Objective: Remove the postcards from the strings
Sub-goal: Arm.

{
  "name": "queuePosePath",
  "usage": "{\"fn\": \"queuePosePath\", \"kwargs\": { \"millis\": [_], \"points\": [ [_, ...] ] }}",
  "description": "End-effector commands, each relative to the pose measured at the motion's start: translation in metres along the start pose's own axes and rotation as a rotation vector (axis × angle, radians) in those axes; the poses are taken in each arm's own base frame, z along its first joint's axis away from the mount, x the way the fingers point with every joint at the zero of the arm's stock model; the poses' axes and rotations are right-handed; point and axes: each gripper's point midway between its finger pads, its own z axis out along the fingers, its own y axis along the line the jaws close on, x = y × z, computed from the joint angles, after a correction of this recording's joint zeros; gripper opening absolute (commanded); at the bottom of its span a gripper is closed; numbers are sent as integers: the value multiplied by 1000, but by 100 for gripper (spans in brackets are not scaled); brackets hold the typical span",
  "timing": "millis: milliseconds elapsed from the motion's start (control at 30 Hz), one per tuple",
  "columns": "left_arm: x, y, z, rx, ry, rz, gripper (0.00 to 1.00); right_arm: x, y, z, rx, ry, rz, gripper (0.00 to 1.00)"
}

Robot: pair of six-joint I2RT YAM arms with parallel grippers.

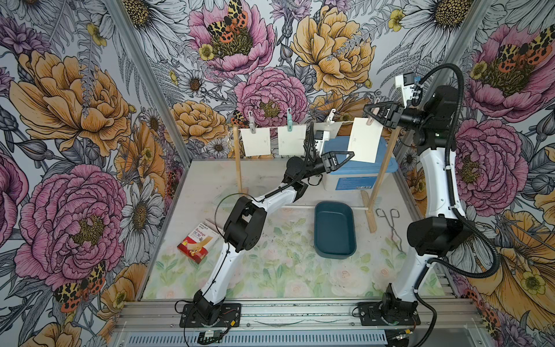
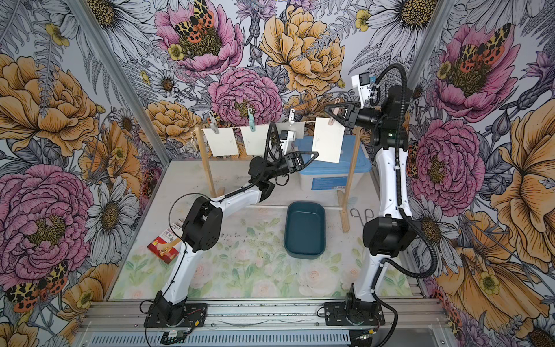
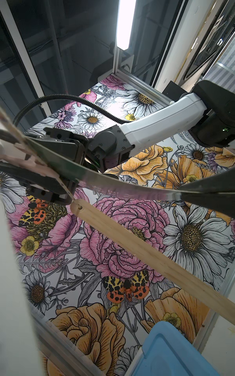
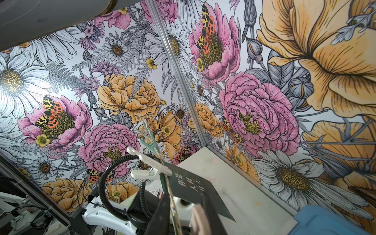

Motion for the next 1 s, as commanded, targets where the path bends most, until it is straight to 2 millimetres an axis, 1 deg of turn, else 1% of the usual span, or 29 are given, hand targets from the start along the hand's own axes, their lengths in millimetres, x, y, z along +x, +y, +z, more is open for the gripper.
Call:
{"fn": "queuePosePath", "kwargs": {
  "millis": [0, 367, 633, 733, 867, 967],
  "points": [
    [-15, -6, -4, 28, -30, 30, 0, -17, 36, -2, -23, -13, -76, 21],
    [-4, 4, -11, 0, -27, 25, 0, -31, 37, -6, 42, -58, -109, 14],
    [4, 13, -20, -39, -41, 28, 0, -39, 35, -10, 95, -90, -114, 14],
    [9, 14, -25, -45, -46, 23, 0, -41, 38, -12, 114, -101, -115, 13],
    [20, 16, -34, -54, -51, 13, 0, -37, 42, -15, 142, -106, -123, 14],
    [31, 19, -43, -71, -60, 3, 0, -29, 45, -18, 163, -104, -123, 14]
  ]
}}
